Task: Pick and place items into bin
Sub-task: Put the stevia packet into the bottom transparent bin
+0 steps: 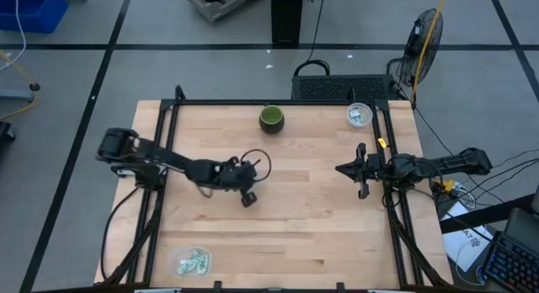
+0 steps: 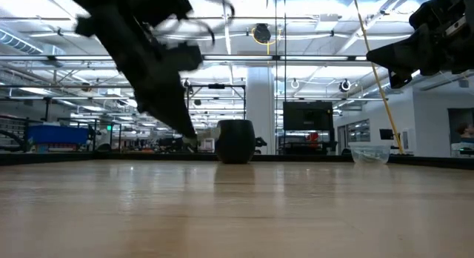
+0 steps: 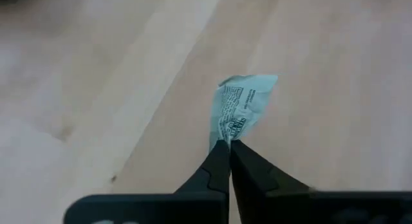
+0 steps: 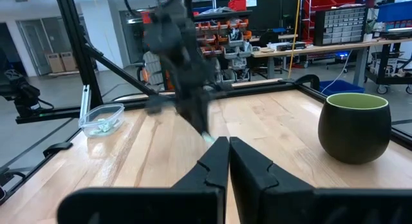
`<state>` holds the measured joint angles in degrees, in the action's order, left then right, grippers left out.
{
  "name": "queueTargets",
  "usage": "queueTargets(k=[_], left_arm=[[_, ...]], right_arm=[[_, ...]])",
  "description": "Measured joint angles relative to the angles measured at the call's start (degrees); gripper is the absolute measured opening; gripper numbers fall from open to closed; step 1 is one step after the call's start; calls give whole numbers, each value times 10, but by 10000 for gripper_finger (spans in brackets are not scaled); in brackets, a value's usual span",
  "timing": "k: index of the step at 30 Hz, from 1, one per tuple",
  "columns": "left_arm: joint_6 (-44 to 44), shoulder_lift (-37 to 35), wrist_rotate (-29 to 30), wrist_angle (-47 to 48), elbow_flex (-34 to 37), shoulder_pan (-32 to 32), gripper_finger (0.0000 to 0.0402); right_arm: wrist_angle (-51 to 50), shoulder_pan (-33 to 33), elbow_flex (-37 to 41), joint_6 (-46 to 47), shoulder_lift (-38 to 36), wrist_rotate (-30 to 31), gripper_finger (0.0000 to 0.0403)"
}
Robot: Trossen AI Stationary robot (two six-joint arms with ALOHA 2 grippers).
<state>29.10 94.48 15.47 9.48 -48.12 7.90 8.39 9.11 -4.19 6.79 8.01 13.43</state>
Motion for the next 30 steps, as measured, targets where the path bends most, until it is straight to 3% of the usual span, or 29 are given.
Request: queueTargets(k=[2, 7, 10, 19, 24, 30], left_arm=[[2, -33, 2, 10, -1, 26, 8], [60, -113, -98, 35, -1, 97, 20], [110, -148, -114, 51, -1, 164, 8], [285, -183, -58, 90, -2, 356, 20], [445, -172, -45, 120, -2, 441, 6], [601, -163, 2, 123, -2, 534, 21]], right_arm=[[0, 0, 0, 0, 0, 0, 9], [0, 0, 0, 0, 0, 0, 9], [0, 0, 0, 0, 0, 0, 9], [0, 0, 0, 0, 0, 0, 9], [0, 0, 0, 0, 0, 0, 9], [0, 0, 0, 0, 0, 0, 9]])
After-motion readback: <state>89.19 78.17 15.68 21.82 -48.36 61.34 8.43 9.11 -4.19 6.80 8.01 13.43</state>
